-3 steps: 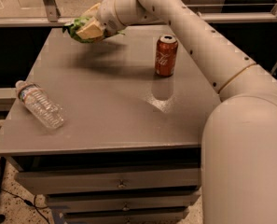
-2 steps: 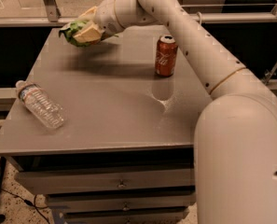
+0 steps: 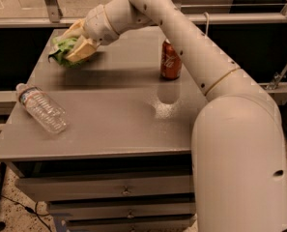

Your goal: Move green rice chip bag near water bottle

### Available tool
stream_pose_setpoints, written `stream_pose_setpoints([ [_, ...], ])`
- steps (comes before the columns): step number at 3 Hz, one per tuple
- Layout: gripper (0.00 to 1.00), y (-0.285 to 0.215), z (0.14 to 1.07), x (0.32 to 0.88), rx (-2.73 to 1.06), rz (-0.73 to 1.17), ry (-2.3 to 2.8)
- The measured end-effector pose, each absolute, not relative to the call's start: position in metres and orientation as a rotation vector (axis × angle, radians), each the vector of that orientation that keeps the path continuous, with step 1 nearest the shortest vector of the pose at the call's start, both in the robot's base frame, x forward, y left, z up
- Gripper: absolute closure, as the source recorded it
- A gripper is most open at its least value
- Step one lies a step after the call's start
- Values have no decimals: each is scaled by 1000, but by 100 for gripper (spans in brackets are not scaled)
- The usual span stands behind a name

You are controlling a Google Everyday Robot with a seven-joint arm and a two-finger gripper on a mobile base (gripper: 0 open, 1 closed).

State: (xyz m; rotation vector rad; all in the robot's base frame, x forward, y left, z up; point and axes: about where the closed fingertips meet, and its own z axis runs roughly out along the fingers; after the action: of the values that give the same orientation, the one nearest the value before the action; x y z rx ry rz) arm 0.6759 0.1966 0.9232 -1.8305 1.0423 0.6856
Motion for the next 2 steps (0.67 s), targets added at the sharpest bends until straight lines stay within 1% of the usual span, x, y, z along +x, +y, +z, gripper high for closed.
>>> stream_pose_setpoints([
  [1,100,201,907,649,-1940,709,1006],
  [2,100,192,890,636,-2002,725,999],
])
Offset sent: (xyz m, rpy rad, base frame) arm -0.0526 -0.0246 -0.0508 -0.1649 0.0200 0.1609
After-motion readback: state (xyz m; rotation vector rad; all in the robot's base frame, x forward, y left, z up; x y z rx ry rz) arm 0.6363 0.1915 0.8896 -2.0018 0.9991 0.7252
